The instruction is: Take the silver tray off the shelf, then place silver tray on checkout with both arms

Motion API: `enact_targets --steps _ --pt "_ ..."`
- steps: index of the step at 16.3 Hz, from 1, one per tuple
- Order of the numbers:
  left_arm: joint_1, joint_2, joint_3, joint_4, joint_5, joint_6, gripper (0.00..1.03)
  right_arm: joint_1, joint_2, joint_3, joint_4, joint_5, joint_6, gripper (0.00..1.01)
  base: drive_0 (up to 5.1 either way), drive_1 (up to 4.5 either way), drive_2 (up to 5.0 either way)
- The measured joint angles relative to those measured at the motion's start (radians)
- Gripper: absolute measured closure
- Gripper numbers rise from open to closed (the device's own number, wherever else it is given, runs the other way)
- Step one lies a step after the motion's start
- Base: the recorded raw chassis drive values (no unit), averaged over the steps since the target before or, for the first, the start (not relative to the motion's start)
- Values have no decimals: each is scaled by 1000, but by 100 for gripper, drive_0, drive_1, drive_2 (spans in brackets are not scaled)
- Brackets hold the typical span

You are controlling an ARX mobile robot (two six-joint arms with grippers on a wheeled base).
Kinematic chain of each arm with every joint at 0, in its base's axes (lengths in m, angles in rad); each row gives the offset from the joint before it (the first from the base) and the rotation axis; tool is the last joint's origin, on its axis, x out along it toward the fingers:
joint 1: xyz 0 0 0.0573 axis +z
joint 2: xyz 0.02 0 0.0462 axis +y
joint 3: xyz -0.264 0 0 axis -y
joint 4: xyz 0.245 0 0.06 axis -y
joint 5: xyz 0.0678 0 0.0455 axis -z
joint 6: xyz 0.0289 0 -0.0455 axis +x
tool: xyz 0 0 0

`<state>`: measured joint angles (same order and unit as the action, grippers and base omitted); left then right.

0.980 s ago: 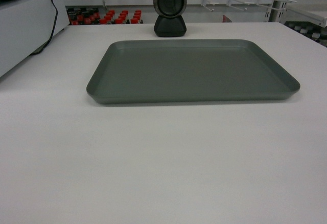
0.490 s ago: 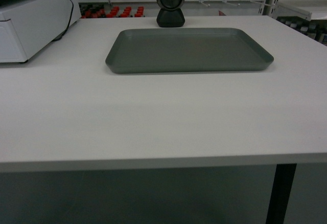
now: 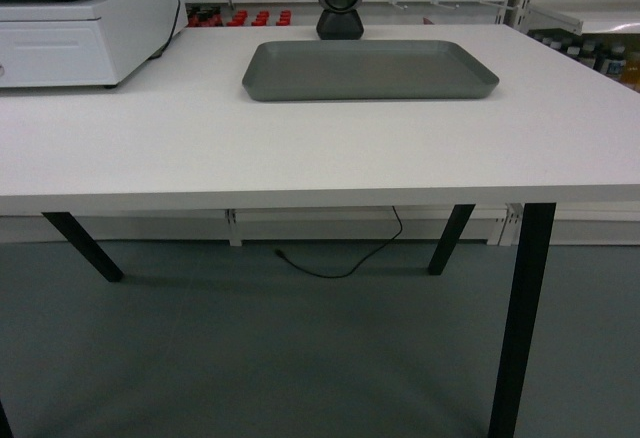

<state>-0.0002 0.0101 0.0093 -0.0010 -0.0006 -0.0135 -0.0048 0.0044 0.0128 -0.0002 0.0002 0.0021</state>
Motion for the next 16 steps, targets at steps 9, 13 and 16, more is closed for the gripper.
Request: enact_targets --steps 9,13,16 --pt "0 0 0 -3 0 0 5 0 0 0 -3 0 0 3 0 0 0" --pt "0 0 0 0 0 0 5 0 0 0 -2 0 0 3 0 0 0" --pt "0 0 0 -2 0 0 5 0 0 0 -3 0 0 3 0 0 0"
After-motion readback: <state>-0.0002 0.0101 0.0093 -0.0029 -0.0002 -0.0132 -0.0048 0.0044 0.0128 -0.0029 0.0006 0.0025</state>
